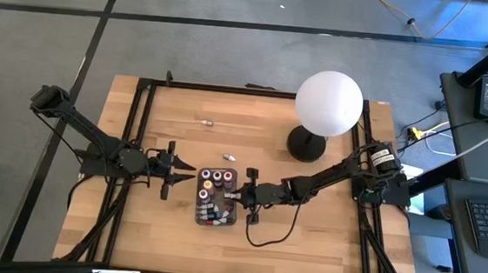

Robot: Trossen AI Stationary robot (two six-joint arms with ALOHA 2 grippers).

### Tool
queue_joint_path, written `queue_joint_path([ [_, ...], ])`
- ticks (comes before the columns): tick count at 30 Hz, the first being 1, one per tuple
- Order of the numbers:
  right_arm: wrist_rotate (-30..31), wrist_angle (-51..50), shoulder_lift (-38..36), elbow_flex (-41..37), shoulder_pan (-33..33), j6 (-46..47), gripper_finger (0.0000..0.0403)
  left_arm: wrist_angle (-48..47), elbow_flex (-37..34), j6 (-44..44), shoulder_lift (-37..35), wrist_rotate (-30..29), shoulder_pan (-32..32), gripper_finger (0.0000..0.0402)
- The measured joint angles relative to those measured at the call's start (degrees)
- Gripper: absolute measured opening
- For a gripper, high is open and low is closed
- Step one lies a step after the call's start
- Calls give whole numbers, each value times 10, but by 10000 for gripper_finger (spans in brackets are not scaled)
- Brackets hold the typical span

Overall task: Pick & Place food coloring
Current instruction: Put the small black food coloring bottle into the black bin, then put the small red food coloring bottle into the black bin

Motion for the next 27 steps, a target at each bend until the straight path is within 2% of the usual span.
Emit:
queue_joint_path([
  [16, 0, 1, 0, 0, 0, -9, 83, 0, 0, 0, 0, -1, 0, 104],
  [27, 3, 2, 0, 0, 0, -7, 143, 0, 0, 0, 0, -1, 0, 104],
])
